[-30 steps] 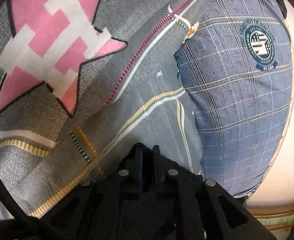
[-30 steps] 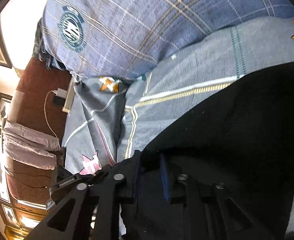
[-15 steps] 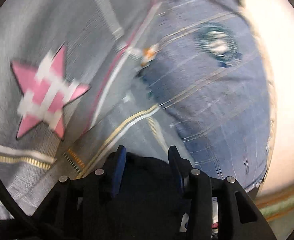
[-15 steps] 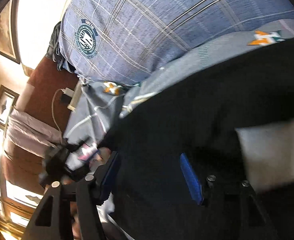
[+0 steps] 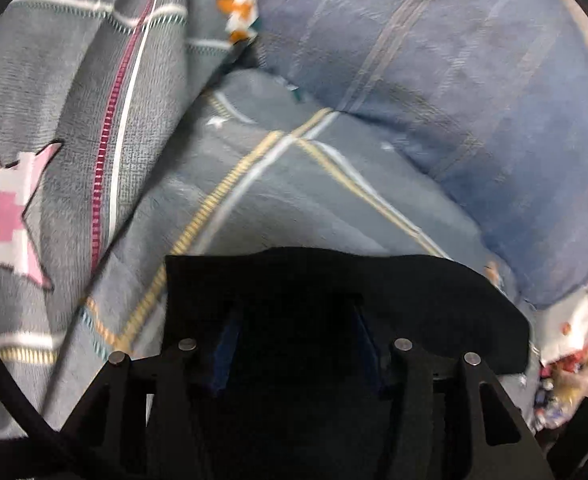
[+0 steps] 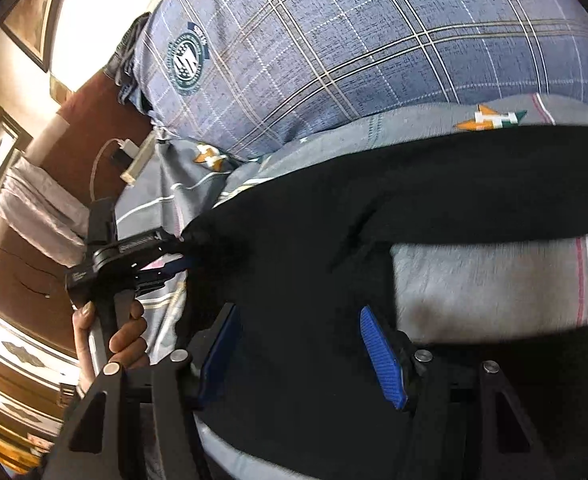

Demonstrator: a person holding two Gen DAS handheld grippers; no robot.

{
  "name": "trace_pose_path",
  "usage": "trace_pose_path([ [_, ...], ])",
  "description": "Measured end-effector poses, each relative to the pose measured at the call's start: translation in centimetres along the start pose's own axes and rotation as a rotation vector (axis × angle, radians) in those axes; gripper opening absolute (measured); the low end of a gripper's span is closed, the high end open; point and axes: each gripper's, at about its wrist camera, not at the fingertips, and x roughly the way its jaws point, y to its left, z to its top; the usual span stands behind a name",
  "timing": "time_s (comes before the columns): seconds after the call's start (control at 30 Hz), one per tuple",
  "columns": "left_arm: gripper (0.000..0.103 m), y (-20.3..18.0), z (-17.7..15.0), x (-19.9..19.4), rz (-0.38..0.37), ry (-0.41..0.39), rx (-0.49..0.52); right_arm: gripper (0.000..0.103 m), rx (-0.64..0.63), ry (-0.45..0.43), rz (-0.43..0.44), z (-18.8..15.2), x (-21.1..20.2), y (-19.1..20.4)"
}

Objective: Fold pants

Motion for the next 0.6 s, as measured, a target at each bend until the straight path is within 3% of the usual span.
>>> trace_pose_path([
  [0.2, 0.053, 0.7, 1.6, 1.6, 0.040, -0.035, -0.018, 0.065, -0.020, 0.002, 0.001, 2.9, 2.5, -1.1],
  [0.43, 0.053, -0.4, 1.8, 1.4, 0.081, -0.068, 0.000, 0.065, -0.001, 0.020, 0.011, 2.2, 3.0, -2.3],
  [0.53, 0.053, -2.2, 0.3, -0.6, 0.115, -0.165, 0.105, 0.065, -0.006, -0.034, 0.019, 2.6, 0.6, -2.0],
  [0.6, 0.060, -3.7, -1.6, -2.4, 0.124, -0.233, 0.187, 0.065, -0.003, -0.094, 0.020, 2.6, -2.0, -1.8],
])
